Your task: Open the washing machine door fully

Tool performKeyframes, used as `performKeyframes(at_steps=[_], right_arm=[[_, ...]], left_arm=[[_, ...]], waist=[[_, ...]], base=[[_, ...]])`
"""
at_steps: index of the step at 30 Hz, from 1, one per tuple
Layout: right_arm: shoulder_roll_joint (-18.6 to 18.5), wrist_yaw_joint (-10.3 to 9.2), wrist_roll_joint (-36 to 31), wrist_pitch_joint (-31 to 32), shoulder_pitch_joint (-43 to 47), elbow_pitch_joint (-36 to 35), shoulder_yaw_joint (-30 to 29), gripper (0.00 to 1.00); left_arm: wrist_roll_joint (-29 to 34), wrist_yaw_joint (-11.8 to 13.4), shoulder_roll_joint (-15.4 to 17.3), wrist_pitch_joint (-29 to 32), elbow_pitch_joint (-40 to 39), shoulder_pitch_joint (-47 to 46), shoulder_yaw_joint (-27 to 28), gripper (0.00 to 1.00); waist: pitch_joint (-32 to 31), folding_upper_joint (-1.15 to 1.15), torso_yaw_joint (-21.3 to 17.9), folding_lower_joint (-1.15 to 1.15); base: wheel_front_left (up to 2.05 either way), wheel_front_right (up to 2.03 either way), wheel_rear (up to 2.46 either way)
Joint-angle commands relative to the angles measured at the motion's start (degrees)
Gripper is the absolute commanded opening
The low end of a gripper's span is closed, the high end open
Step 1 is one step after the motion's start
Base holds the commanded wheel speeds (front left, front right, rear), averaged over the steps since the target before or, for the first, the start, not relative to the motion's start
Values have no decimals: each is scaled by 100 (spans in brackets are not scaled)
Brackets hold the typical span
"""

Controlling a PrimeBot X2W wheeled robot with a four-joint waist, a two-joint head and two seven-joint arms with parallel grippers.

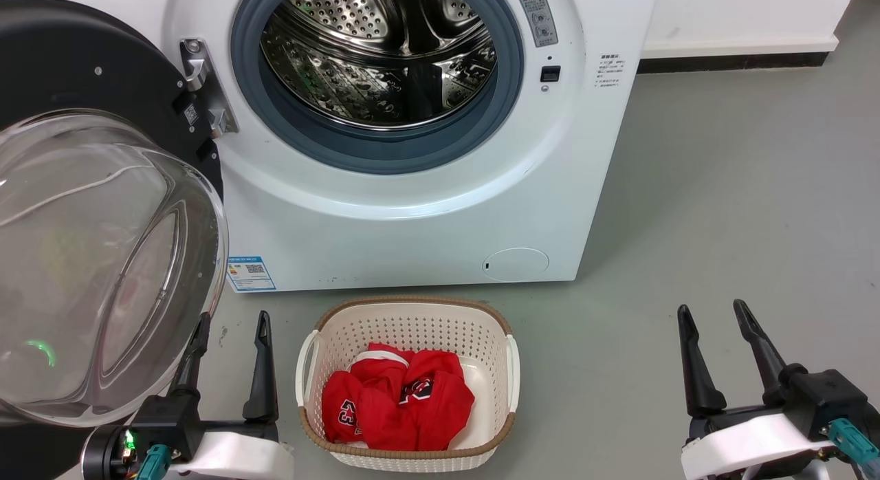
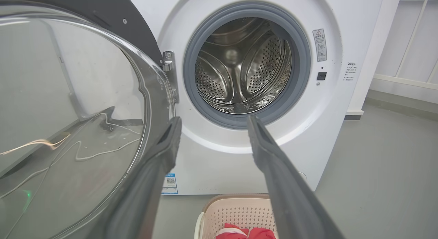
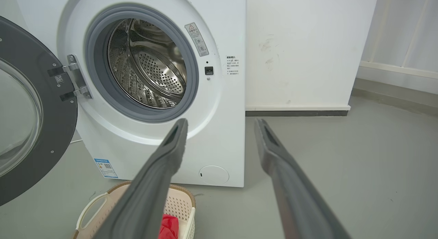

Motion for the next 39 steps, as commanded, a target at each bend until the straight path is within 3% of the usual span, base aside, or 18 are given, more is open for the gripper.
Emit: performKeyframes(at_steps=[1, 9, 10, 13, 39], right_arm=[[3, -2, 30, -34, -41, 13, 6, 100], [3, -2, 61, -38, -80, 22, 1, 100], [0, 0, 26, -8, -19, 17, 2, 0], [1, 0, 103, 4, 43, 102, 27, 0], [-149, 0, 3258, 511, -269, 441, -16, 0]], left_arm=[[13, -15, 0, -12, 1, -92, 5, 100], [-60, -6, 0, -12, -40, -112, 18, 100], [-45, -13, 0, 0, -31, -58, 17, 0], [-128, -17, -8, 44, 118, -63, 50, 0], [-3168, -138, -3, 770, 458, -322, 126, 0]], waist=[[-1, 0, 1, 0], [38, 0, -2, 0], [39, 0, -2, 0], [40, 0, -1, 0], [11, 0, 35, 0]], base=[[0, 0, 0], [0, 0, 0], [0, 0, 0], [0, 0, 0], [0, 0, 0]])
